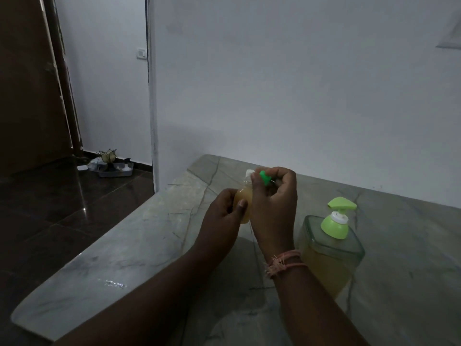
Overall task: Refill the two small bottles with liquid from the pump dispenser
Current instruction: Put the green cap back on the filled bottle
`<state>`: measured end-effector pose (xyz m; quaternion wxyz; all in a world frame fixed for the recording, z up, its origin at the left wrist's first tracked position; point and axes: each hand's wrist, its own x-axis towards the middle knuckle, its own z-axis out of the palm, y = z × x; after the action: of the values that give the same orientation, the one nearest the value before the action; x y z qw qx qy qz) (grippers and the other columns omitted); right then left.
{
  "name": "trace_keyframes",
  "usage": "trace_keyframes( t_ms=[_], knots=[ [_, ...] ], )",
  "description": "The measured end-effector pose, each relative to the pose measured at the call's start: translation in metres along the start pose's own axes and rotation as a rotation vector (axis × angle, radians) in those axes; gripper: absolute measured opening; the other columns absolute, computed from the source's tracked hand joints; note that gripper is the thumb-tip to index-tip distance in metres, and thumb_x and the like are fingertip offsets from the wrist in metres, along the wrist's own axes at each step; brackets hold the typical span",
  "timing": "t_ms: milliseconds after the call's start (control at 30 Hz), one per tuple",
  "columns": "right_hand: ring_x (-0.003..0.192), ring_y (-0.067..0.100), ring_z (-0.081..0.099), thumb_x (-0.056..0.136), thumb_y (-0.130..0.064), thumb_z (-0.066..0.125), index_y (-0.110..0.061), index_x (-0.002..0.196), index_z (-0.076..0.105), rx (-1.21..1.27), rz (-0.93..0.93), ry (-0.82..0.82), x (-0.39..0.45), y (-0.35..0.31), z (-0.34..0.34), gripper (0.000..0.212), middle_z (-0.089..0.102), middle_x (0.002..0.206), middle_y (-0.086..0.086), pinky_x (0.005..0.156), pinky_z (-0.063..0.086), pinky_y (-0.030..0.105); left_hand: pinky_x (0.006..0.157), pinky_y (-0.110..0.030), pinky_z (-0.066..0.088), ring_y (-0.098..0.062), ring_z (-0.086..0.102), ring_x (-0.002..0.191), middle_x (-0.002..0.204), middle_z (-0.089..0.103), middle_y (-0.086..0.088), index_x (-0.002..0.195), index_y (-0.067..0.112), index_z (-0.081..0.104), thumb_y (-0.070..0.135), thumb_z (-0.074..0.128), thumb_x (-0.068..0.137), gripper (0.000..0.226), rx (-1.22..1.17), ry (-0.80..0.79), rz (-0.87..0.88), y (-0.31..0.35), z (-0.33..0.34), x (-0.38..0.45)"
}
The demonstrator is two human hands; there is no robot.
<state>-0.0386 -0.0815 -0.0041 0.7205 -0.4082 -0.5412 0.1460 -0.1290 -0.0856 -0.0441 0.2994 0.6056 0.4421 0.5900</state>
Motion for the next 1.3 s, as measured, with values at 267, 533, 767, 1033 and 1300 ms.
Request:
trace_keyframes(
  t_ms=[267, 533, 767, 1033, 1300],
  knots=[
    [0.106, -0.005, 0.056, 0.091, -0.021, 0.063, -0.028, 0.111, 0.056, 0.022, -0.034, -0.100, 0.001, 0.001, 0.001, 0.023, 0.062, 0.111, -0.017, 0.086, 0.047, 0.011, 0.071, -0.025, 0.055, -0.015, 0.065, 0.086, 0.099, 0.066, -0.008, 0.113, 0.010, 0.060, 0.013, 0.051, 0.103, 0.014, 0.026, -0.047, 0.025, 0.000, 0.000, -0.002],
    [0.102, -0.006, 0.057, 0.092, -0.024, 0.060, -0.027, 0.115, 0.062, -0.074, -0.018, -0.143, -0.001, 0.007, 0.002, 0.023, 0.063, 0.109, -0.017, 0.084, 0.051, 0.016, 0.063, -0.013, 0.048, -0.005, 0.061, 0.077, 0.094, 0.066, -0.001, 0.113, 0.009, 0.061, 0.010, 0.052, 0.102, 0.014, 0.069, -0.028, 0.075, 0.000, -0.001, -0.001],
    [0.097, -0.007, 0.058, 0.085, -0.027, 0.069, -0.024, 0.112, 0.064, -0.059, 0.028, -0.154, -0.001, 0.008, -0.003, 0.027, 0.065, 0.105, -0.011, 0.080, 0.051, 0.013, 0.067, -0.013, 0.050, -0.003, 0.062, 0.081, 0.093, 0.065, 0.005, 0.111, 0.012, 0.062, 0.012, 0.055, 0.101, 0.012, 0.142, 0.000, 0.101, -0.003, -0.001, 0.000],
    [0.098, -0.013, 0.057, 0.092, -0.038, 0.058, -0.030, 0.122, 0.058, -0.030, 0.037, -0.047, -0.014, 0.001, 0.000, 0.031, 0.061, 0.101, -0.027, 0.074, 0.049, 0.007, 0.078, -0.036, 0.059, -0.021, 0.067, 0.090, 0.101, 0.069, -0.010, 0.115, 0.006, 0.063, 0.012, 0.054, 0.102, 0.017, 0.082, 0.059, 0.062, -0.001, -0.006, 0.002],
    [0.104, -0.012, 0.053, 0.095, -0.029, 0.054, -0.031, 0.129, 0.048, 0.056, 0.152, -0.125, -0.011, 0.001, -0.002, 0.035, 0.057, 0.117, -0.018, 0.079, 0.047, 0.006, 0.073, -0.026, 0.056, -0.015, 0.067, 0.087, 0.098, 0.069, -0.006, 0.115, 0.006, 0.064, 0.009, 0.052, 0.102, 0.018, 0.004, -0.018, 0.054, -0.001, -0.003, 0.001]
  ],
)
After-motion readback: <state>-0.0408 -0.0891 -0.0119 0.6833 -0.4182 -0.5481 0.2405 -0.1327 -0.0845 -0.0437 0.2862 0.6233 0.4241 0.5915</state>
